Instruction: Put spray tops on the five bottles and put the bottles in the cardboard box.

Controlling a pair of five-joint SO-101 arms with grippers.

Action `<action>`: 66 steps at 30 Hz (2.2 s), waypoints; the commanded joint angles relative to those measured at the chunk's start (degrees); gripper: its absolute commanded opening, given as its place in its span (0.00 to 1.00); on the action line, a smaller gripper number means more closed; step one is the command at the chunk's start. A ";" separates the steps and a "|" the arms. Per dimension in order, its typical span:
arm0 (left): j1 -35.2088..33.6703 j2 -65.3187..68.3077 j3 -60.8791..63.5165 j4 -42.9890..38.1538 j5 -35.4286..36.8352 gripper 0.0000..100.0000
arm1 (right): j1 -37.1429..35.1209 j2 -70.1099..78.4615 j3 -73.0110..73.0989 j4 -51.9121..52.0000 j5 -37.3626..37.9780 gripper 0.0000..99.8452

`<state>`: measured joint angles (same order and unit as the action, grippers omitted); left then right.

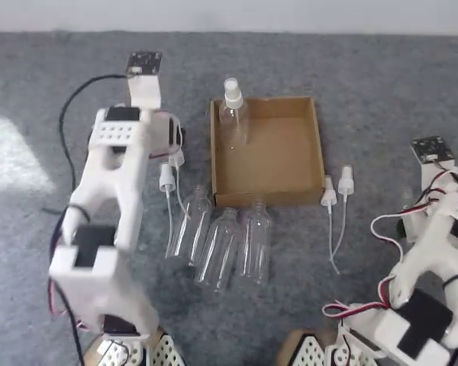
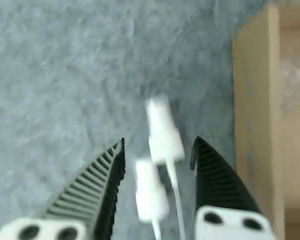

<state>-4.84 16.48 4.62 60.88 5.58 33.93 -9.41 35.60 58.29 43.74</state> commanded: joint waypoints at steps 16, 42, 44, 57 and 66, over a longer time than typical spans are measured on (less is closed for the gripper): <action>4.57 36.13 -49.80 25.32 0.79 0.07 | 1.89 1.01 -4.31 -0.84 0.97 0.01; 2.64 -29.98 3.38 23.47 -6.59 0.01 | -0.57 2.51 -1.67 -0.57 0.53 0.22; 2.81 -37.19 14.37 18.64 -6.59 0.01 | -0.57 2.24 -1.76 -0.92 0.53 0.26; 2.64 -60.04 37.67 11.43 -6.33 0.01 | -6.29 -0.04 -10.02 4.26 -4.22 0.28; 2.81 -60.04 40.66 8.18 -6.24 0.01 | -6.81 10.33 -21.27 10.95 0.53 0.28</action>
<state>-1.93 -41.63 45.58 70.81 -0.40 27.78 -3.52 20.92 66.81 41.63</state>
